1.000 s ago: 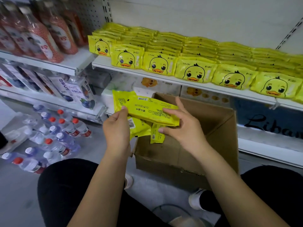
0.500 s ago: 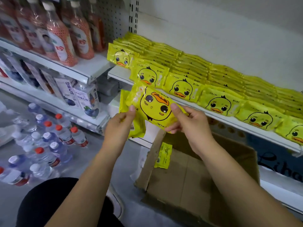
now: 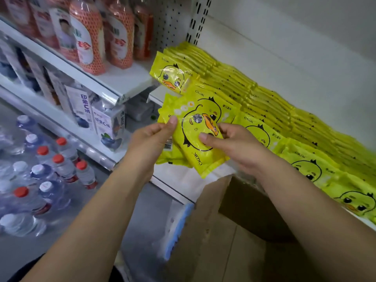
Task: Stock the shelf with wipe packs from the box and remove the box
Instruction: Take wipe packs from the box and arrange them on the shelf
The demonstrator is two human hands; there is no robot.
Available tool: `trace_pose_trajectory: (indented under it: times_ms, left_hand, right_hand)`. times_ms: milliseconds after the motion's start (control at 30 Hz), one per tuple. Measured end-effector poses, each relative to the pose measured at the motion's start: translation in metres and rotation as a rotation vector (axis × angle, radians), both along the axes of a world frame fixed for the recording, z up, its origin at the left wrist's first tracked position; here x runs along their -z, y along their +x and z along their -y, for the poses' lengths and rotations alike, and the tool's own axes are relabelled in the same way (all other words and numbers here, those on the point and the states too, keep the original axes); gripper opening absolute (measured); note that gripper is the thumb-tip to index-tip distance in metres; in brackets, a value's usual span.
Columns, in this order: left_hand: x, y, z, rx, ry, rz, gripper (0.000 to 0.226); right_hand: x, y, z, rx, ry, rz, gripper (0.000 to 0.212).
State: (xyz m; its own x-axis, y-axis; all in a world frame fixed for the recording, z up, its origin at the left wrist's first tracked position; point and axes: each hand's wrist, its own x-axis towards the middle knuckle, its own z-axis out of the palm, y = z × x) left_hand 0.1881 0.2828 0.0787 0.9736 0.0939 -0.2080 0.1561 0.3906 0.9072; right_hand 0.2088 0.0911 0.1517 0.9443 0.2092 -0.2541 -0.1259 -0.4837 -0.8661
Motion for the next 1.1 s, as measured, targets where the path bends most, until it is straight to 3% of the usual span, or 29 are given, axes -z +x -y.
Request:
trace_pose_trajectory:
  times_ms: [100,200,267,367,433,500,600,667,800,900,1000,1100]
  left_hand:
    - [-0.002,0.002,-0.003,0.101,0.053,-0.011,0.069]
    - [-0.002,0.004,-0.006,0.161,0.140,-0.005,0.044]
    - [-0.004,0.003,-0.008,0.153,0.163,-0.004,0.029]
    - [-0.007,-0.001,-0.022,0.094,0.272,-0.001,0.022]
    - [-0.007,-0.005,-0.032,0.043,0.437,0.011,0.023]
    - [-0.004,-0.007,-0.038,0.002,0.549,0.029,0.023]
    - [-0.001,-0.008,-0.043,-0.041,0.719,0.063,0.024]
    - [-0.001,-0.009,-0.045,-0.074,0.769,0.069,0.027]
    - [-0.003,-0.011,-0.046,-0.104,0.591,0.046,0.020]
    - [-0.008,-0.012,-0.046,-0.133,0.416,0.031,0.014]
    - [-0.004,-0.003,-0.053,-0.326,0.303,-0.042,0.020]
    - [0.006,0.007,-0.062,-0.518,0.157,-0.113,0.020]
  right_hand:
    - [0.008,0.016,-0.017,0.140,0.255,-0.048,0.032]
    - [0.012,0.023,-0.031,0.121,0.471,-0.190,0.042]
    - [0.012,0.026,-0.036,0.067,0.512,-0.229,0.047]
    - [0.005,0.040,-0.033,0.106,0.485,-0.135,0.058]
    - [-0.004,0.050,-0.029,0.046,0.303,0.016,0.080]
    - [-0.010,0.057,-0.029,-0.093,-0.026,0.182,0.089]
    - [-0.009,0.063,-0.039,-0.283,-0.380,0.387,0.070]
    - [-0.008,0.066,-0.048,-0.391,-0.487,0.429,0.052]
    - [-0.004,0.074,-0.062,-0.548,-0.595,0.334,0.035]
    - [-0.007,0.082,-0.070,-0.646,-0.548,0.239,0.021]
    - [-0.013,0.101,-0.075,-0.589,-0.497,0.231,0.019]
    - [-0.019,0.127,-0.080,-0.462,-0.481,0.324,0.031]
